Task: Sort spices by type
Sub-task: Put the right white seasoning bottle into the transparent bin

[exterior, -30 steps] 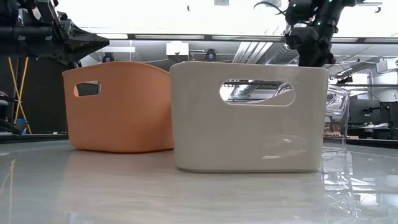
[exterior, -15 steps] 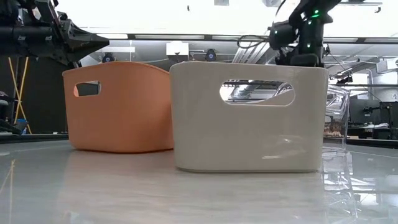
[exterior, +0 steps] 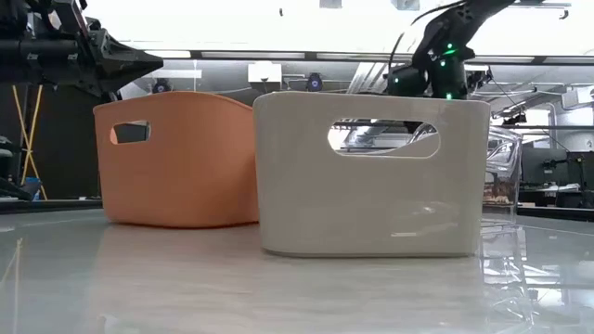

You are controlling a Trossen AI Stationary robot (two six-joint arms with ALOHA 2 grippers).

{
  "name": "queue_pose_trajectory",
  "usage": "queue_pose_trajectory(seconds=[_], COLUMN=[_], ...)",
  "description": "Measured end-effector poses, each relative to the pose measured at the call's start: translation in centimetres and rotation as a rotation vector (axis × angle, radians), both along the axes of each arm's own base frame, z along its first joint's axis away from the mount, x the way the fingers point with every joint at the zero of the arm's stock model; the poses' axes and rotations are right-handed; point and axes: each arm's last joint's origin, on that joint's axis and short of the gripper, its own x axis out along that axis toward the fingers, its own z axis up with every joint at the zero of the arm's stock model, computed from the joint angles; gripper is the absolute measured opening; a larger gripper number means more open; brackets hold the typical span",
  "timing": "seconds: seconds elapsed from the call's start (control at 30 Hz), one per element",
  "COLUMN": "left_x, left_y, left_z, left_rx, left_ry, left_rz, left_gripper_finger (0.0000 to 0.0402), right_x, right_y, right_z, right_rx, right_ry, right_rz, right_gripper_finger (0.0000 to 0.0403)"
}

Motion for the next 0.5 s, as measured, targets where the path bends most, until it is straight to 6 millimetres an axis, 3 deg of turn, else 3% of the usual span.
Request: queue_pose_trajectory(seconds=[0.23, 0.37, 0.5], left_x=[0.0, 0.0, 0.0], left_y=[0.0, 0.0, 0.0], left_z=[0.0, 0.0, 0.0], left_rx=[0.0, 0.0, 0.0], left_ry=[0.0, 0.0, 0.0], left_rz=[0.0, 0.0, 0.0], left_gripper_finger=[0.0001, 0.0001, 0.0001], right_x=[0.5, 0.5, 0.0], right_y=[-0.4, -0.4, -0.1], right_z=[-1.4, -1.6, -1.2], right_rx=[0.025, 0.029, 0.026], right_ry=[0.044, 0.055, 0.102], right_rz=[-0.052, -0.06, -0.044], right_gripper_finger=[0.0351, 0.0305, 0.0232])
